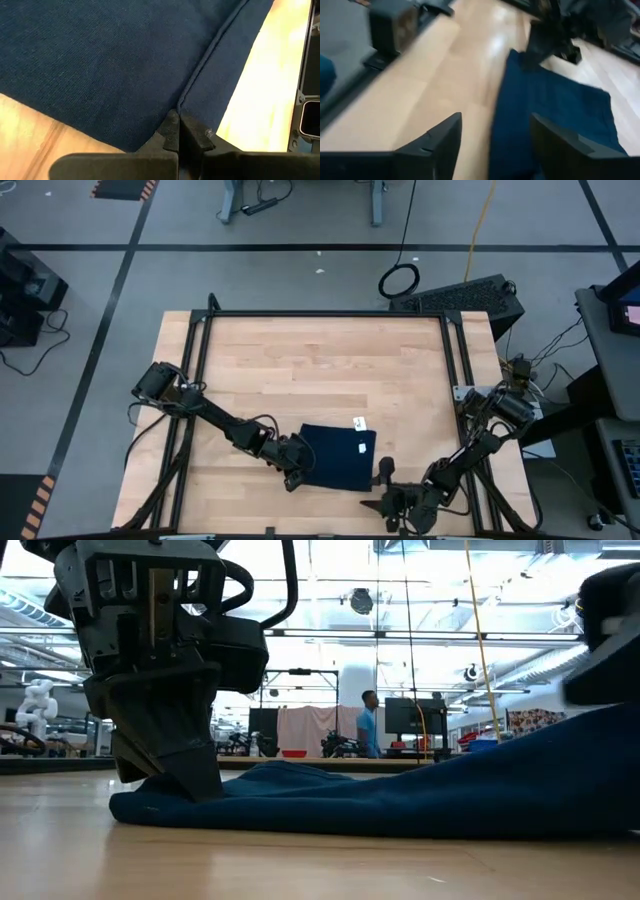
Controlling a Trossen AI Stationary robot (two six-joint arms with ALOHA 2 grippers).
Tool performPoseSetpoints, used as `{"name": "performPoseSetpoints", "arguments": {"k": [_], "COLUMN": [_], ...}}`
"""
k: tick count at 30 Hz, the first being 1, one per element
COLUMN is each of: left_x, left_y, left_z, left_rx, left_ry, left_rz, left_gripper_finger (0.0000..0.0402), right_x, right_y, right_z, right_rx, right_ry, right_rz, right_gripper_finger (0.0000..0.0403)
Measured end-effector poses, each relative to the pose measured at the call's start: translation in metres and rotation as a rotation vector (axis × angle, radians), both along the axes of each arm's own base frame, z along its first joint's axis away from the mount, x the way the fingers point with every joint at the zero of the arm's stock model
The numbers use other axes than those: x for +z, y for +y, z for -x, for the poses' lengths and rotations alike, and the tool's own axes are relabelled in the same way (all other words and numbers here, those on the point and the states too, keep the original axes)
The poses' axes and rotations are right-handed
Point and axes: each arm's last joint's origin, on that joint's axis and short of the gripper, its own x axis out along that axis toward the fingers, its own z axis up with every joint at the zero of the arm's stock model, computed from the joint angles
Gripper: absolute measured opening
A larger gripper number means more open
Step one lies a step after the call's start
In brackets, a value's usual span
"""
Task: Roll towel into tight, uniform cylinder
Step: Roll the blue cloth napkin
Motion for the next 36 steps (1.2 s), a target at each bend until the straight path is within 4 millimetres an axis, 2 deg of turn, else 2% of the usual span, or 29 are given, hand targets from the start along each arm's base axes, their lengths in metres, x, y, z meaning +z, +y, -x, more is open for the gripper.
{"name": "performPoseSetpoints", "arguments": {"k": [6,16,24,30,36], "left_x": [0.0,0.0,0.0,0.005,0.016], "left_y": [0.0,0.0,0.0,-0.003,-0.006], "left_z": [0.0,0.0,0.0,-0.006,-0.001], "left_rx": [0.0,-0.001,-0.001,-0.028,-0.111], "left_ry": [0.0,0.0,-0.007,-0.094,-0.133], "left_rz": [0.0,0.001,0.005,0.017,-0.034], "left_gripper_finger": [0.0001,0.0001,0.0001,0.0004,0.0052], "right_x": [-0.006,-0.011,-0.017,-0.028,-0.03], "right_y": [-0.009,-0.015,-0.023,-0.024,-0.024], "right_z": [-0.005,-0.007,-0.009,-0.012,-0.012], "right_rx": [-0.026,-0.06,-0.09,-0.126,-0.142], "right_ry": [0.068,0.132,0.211,0.248,0.26], "right_rz": [-0.04,-0.077,-0.124,-0.204,-0.244], "right_gripper_finger": [0.025,0.0238,0.0181,0.0136,0.0068]}}
